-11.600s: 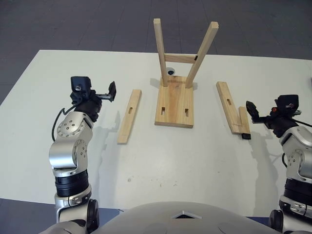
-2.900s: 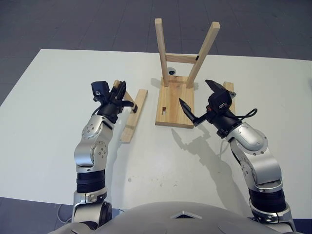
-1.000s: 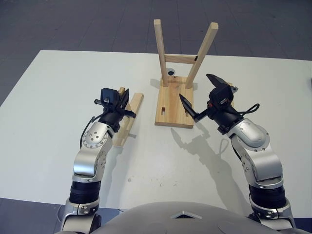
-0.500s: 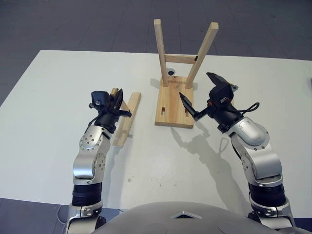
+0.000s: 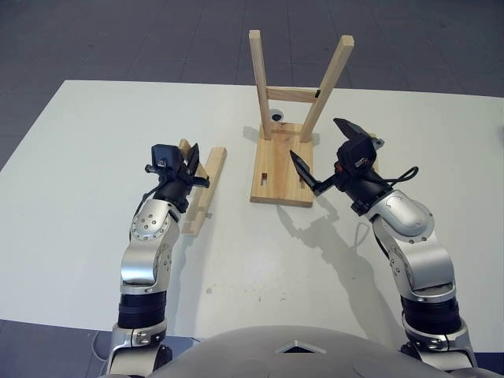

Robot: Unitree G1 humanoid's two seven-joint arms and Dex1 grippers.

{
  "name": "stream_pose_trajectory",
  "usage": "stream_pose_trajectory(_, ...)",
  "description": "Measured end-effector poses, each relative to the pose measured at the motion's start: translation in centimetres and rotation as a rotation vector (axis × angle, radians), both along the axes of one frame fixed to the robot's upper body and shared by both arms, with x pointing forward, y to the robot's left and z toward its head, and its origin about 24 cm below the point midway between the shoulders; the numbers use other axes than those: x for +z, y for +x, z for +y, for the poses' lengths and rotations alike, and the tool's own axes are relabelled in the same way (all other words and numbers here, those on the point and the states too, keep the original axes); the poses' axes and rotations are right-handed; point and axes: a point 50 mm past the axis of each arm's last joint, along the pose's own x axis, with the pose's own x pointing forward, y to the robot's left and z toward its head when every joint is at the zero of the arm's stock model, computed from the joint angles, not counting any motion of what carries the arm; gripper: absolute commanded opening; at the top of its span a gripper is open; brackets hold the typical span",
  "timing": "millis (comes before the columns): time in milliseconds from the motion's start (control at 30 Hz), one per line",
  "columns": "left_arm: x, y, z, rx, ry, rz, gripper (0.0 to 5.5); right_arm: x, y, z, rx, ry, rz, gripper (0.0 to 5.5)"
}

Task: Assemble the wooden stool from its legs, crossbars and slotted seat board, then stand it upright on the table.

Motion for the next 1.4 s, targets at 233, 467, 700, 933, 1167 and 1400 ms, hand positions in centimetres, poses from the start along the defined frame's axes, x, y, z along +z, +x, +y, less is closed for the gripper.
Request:
stream_pose_trajectory(233, 0.7, 0.5, 0.1, 0.012, -0.021, -0.005, 2.86, 0.0, 0.0, 0.0, -0.001, 0.000, 0.001, 5.40)
stream_pose_trajectory(467, 6.2, 1.4, 0.6, 0.009, -0.096, -0.161, 4.12, -0.2, -0.1, 0.0, -0.004, -0.003, 0.005, 5.40)
stream_pose_trajectory(700, 10.1, 2.9, 0.8, -0.017, -0.146, -0.243, 5.36, -0.3, -0.1, 0.0, -0.007, -0.002, 0.007, 5.40)
stream_pose_trajectory(933, 7.0, 4.6, 1.3, -0.025, -0.198, -0.093, 5.38, -0.4, -0.1, 0.1, -0.008, 0.006, 0.012, 5.40)
stream_pose_trajectory(1167, 4.7, 4.5, 0.0, -0.060, -0.162, -0.031, 5.38, -0.5, -0.2, 0.2, -0.006, 0.010, 0.014, 5.40)
stream_pose_trajectory(1400, 4.8, 4.4, 0.8, -0.033, -0.146, -0.042, 5.38, -0.5, -0.1, 0.2, -0.006, 0.011, 0.015, 5.40)
